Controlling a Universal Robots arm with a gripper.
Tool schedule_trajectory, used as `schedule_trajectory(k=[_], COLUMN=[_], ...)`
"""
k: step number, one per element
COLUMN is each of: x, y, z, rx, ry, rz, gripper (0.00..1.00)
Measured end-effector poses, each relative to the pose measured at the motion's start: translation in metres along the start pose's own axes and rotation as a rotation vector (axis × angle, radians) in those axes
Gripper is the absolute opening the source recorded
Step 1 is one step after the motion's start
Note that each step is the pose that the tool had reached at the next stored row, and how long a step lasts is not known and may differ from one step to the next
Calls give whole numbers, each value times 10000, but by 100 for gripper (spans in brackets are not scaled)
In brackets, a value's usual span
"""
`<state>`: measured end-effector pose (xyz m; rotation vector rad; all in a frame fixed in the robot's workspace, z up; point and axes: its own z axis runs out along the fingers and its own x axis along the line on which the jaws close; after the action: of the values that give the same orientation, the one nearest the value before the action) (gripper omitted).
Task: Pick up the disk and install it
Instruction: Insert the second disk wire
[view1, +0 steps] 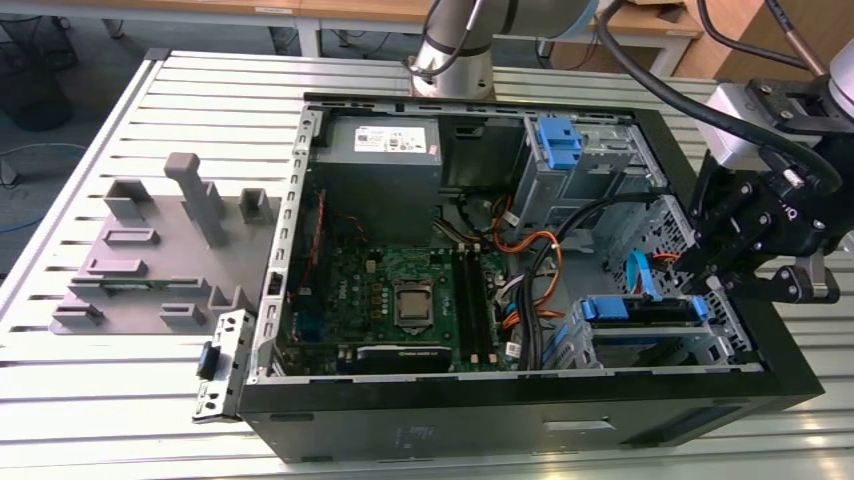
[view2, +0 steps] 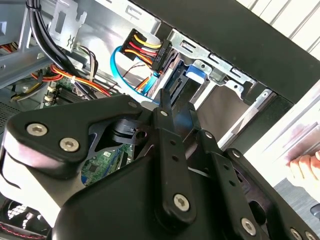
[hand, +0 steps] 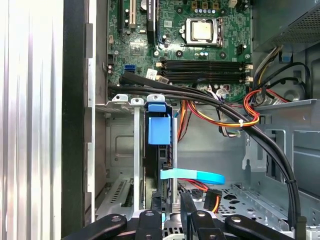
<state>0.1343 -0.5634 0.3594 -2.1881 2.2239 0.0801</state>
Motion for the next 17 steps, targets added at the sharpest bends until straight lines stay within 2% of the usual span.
schedule_trajectory(k=[10, 17], x=[-4, -102], y=[0, -11], z=[1, 16], rx=[0, 0], ry=[-8, -8], rz=[0, -3], gripper=[29, 29])
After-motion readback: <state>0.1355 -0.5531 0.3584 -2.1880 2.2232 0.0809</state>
